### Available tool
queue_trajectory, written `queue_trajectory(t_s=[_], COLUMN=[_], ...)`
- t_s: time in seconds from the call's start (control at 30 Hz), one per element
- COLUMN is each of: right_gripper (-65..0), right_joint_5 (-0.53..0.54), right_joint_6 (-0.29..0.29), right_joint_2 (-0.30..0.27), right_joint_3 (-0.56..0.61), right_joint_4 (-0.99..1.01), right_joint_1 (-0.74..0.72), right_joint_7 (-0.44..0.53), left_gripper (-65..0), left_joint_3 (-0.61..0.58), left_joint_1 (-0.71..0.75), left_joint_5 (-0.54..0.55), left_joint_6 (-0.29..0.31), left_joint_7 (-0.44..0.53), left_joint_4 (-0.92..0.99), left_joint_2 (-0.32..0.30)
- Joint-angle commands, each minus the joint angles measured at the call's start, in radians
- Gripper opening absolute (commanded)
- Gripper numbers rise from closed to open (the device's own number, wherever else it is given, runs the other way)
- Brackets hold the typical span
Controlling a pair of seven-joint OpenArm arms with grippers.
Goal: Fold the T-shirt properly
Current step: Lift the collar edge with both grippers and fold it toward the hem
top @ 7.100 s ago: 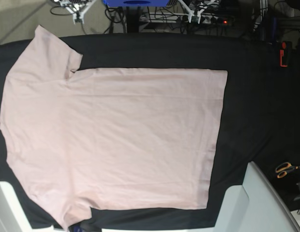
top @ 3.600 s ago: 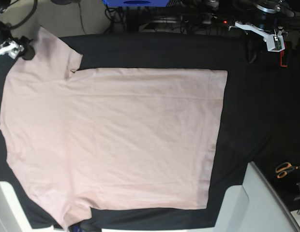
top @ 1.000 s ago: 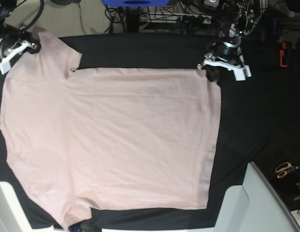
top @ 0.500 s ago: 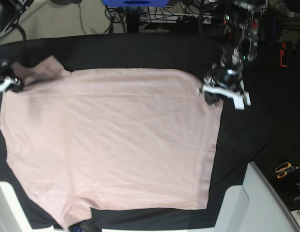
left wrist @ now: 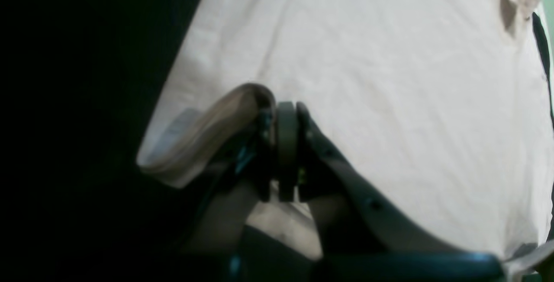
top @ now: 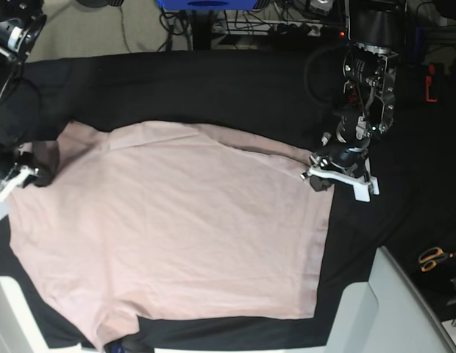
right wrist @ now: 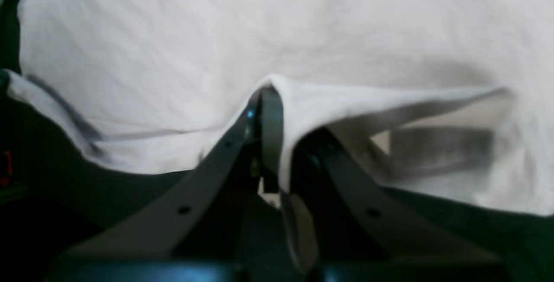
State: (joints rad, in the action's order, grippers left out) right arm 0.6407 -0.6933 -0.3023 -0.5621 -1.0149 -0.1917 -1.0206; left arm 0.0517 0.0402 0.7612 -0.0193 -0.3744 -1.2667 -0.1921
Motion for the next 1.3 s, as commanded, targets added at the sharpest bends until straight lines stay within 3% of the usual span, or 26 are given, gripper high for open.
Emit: queue_trajectory(t_s=[0.0,0.3,0.7,0.87,1.27], right_gripper=[-64.5,-64.5,-64.5,-64.5,-64.5], right_joint_5=[0.020,0.020,0.020,0.020,0.020], right_joint_6=[-0.005,-0.005,-0.005,-0.005,-0.005], right_joint_2=[-0.034,-0.097,-0.099,-0.099,-0.099], right_joint_3=[0.011,0.155,0.188,0.190,0.182], right_joint_4=[0.011,0.267,0.380,0.380,0.385], right_joint_1=[-0.038,-0.159,-0.196,-0.196,-0.196], right_joint_7=[0.038,0.239,0.455,0.503,0.607], left_gripper=[-65.0,-65.0,-65.0,-65.0,-65.0], left_joint_3=[0.006,-0.003,-0.005,0.004,0.007], left_joint_1=[-0.035,-0.136,-0.213,-0.222,-0.224], left_joint_5=[0.005,0.005,-0.036,-0.139,-0.141], left_joint_6=[0.009,0.009,0.009,0.009,0.009], left_joint_7=[0.021,0.022,0.027,0.065,0.116], left_joint_4=[-0.005,0.106,0.223,0.223,0.232], left_joint_2=[-0.011,-0.013,-0.010,0.012,0.013])
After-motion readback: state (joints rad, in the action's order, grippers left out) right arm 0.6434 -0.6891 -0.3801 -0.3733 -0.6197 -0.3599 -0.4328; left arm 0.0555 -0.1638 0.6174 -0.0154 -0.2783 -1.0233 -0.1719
